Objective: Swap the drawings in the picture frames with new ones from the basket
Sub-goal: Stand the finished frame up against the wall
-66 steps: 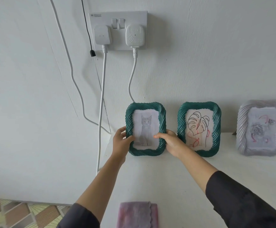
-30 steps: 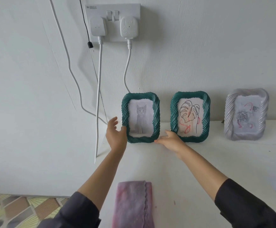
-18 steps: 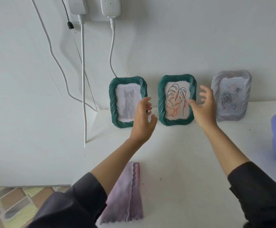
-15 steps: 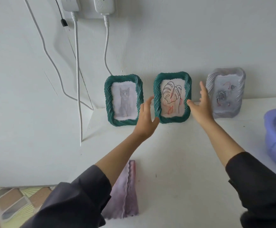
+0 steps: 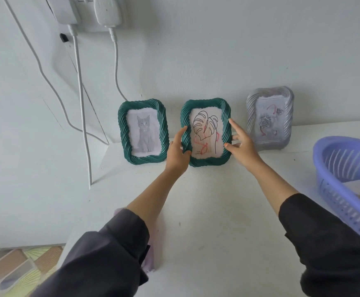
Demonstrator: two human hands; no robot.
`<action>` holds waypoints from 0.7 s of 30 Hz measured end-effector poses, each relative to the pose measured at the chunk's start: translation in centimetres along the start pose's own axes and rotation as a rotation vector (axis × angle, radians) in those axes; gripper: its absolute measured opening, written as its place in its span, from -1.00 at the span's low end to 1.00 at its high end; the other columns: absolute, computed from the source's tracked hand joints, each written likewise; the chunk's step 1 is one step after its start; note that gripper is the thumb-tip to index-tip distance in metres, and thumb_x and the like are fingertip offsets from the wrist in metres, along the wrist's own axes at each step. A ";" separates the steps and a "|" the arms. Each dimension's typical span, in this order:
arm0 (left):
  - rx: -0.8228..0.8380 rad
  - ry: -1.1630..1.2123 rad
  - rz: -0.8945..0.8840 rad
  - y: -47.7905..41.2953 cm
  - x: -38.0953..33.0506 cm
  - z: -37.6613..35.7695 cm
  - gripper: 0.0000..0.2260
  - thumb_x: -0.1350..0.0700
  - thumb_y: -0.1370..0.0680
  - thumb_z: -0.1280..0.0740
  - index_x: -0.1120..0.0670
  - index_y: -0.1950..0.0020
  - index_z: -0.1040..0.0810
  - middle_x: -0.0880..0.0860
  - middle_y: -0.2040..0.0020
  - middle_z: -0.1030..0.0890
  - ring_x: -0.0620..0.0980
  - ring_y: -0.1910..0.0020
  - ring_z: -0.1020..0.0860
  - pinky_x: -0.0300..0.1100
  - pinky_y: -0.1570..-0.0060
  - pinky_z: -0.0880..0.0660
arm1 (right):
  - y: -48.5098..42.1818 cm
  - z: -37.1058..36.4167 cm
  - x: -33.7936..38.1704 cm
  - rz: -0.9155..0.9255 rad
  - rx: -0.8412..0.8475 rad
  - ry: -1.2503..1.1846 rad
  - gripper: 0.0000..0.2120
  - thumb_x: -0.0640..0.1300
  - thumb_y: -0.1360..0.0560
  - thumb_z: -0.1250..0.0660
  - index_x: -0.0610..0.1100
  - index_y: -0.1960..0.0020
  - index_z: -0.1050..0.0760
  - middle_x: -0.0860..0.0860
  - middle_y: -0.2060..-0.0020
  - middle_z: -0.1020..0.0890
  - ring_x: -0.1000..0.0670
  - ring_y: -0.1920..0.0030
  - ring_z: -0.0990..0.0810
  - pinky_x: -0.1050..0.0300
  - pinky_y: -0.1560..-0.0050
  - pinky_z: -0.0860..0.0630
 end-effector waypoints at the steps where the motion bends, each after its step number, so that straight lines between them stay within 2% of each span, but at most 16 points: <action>1: -0.013 0.011 0.001 0.5 -0.2 0.0 -0.35 0.40 -0.50 -0.22 -0.15 -0.45 -0.20 0.14 -0.18 -0.44 0.06 -0.02 -0.48 -0.09 0.04 -0.55 | 0.6 0.3 0.1 -0.001 0.003 -0.019 -0.29 -0.41 -0.46 -0.28 0.09 -0.46 -0.16 -0.08 -0.03 -0.48 0.04 0.17 -0.49 0.45 0.31 -0.50; 3: -0.040 0.076 0.022 1.6 -0.9 0.1 -0.38 0.38 -0.49 -0.21 -0.15 -0.43 -0.24 0.09 -0.08 -0.43 0.04 0.06 -0.45 -0.09 0.11 -0.53 | 1.8 1.1 0.4 -0.010 0.006 -0.069 -0.34 -0.37 -0.46 -0.31 0.07 -0.44 -0.21 -0.06 0.04 -0.49 0.09 0.24 -0.49 0.49 0.32 -0.48; 5: -0.060 0.147 0.048 2.8 -1.6 0.2 -0.43 0.33 -0.49 -0.21 -0.14 -0.41 -0.29 0.08 -0.04 -0.44 0.05 0.02 -0.46 -0.03 0.03 -0.56 | 3.1 2.1 0.9 -0.028 0.021 -0.136 -0.38 -0.35 -0.46 -0.33 0.03 -0.42 -0.27 -0.05 0.07 -0.54 0.10 0.25 -0.53 0.47 0.26 -0.51; 7: -0.064 0.186 0.069 3.9 -1.9 0.3 -0.47 0.29 -0.48 -0.22 -0.12 -0.39 -0.33 0.11 -0.03 -0.46 0.05 0.02 -0.48 -0.02 -0.01 -0.57 | 4.6 3.1 1.5 -0.045 0.041 -0.199 -0.41 -0.33 -0.45 -0.36 -0.02 -0.41 -0.30 -0.03 0.07 -0.59 0.10 0.22 -0.56 0.35 0.13 -0.56; 9: -0.055 0.242 0.081 5.2 -2.2 0.3 -0.49 0.28 -0.47 -0.21 -0.06 -0.38 -0.37 0.11 0.07 -0.48 0.03 0.11 -0.49 -0.08 0.09 -0.55 | 6.2 4.2 2.2 -0.052 0.041 -0.269 -0.42 -0.34 -0.42 -0.37 -0.08 -0.39 -0.33 0.00 0.10 -0.62 0.09 0.21 -0.58 0.18 0.01 -0.56; 12: 0.013 0.323 0.121 7.5 -2.8 0.0 -0.56 0.33 -0.50 -0.16 0.08 -0.37 -0.38 0.08 0.22 -0.49 0.01 0.23 -0.47 -0.15 0.19 -0.48 | 8.7 5.9 3.8 -0.047 0.029 -0.338 -0.45 -0.36 -0.39 -0.40 -0.15 -0.35 -0.38 0.02 0.14 -0.63 0.16 0.28 -0.60 0.22 0.09 -0.59; 14: 0.106 0.334 0.198 9.1 -3.5 -0.3 -0.61 0.30 -0.56 -0.14 0.07 -0.37 -0.35 0.07 0.19 -0.51 0.00 0.25 -0.48 -0.15 0.16 -0.48 | 10.1 7.0 5.1 -0.021 0.022 -0.321 -0.47 -0.37 -0.37 -0.41 -0.18 -0.31 -0.42 0.03 0.18 -0.63 0.18 0.31 -0.59 0.22 0.13 -0.58; 16: 0.187 0.281 0.287 10.6 -4.1 -0.5 -0.65 0.20 -0.59 -0.15 0.04 -0.38 -0.32 0.07 0.12 -0.55 -0.02 0.22 -0.51 -0.14 0.10 -0.46 | 11.4 8.2 6.5 0.012 0.009 -0.261 -0.50 -0.36 -0.35 -0.44 -0.19 -0.27 -0.47 0.05 0.20 -0.61 0.11 0.28 -0.58 0.18 0.09 -0.56; 17: 0.200 0.255 0.320 11.3 -4.5 -0.8 -0.66 0.15 -0.60 -0.16 0.05 -0.39 -0.31 0.08 0.07 -0.56 -0.01 0.18 -0.52 -0.13 0.07 -0.46 | 11.9 8.6 7.2 0.028 0.008 -0.208 -0.52 -0.34 -0.34 -0.45 -0.18 -0.24 -0.49 0.08 0.21 -0.59 0.11 0.26 -0.56 0.23 0.09 -0.55; 19: 0.140 0.255 0.336 12.5 -5.5 -1.5 -0.65 0.12 -0.60 -0.18 0.07 -0.40 -0.32 0.09 -0.02 -0.55 0.04 0.10 -0.52 -0.15 0.07 -0.43 | 13.0 9.2 8.4 0.064 0.026 -0.070 -0.55 -0.32 -0.33 -0.46 -0.18 -0.20 -0.52 0.11 0.22 -0.56 0.17 0.28 -0.53 0.45 0.19 -0.50; 21: 0.019 0.326 0.292 13.4 -6.9 -2.1 -0.65 0.16 -0.59 -0.20 0.09 -0.39 -0.34 0.09 -0.04 -0.53 0.06 0.07 -0.50 -0.19 0.09 -0.42 | 14.0 9.4 9.2 0.093 0.043 0.072 -0.56 -0.30 -0.31 -0.46 -0.20 -0.18 -0.54 -0.01 0.17 -0.61 0.15 0.28 -0.54 0.48 0.25 -0.46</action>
Point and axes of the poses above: each hand's wrist, its own y-axis away from the middle knuckle, its own z-axis out of the back of the hand, x = y × z, the point moved 1 cm from there along -y, towards the middle knuckle
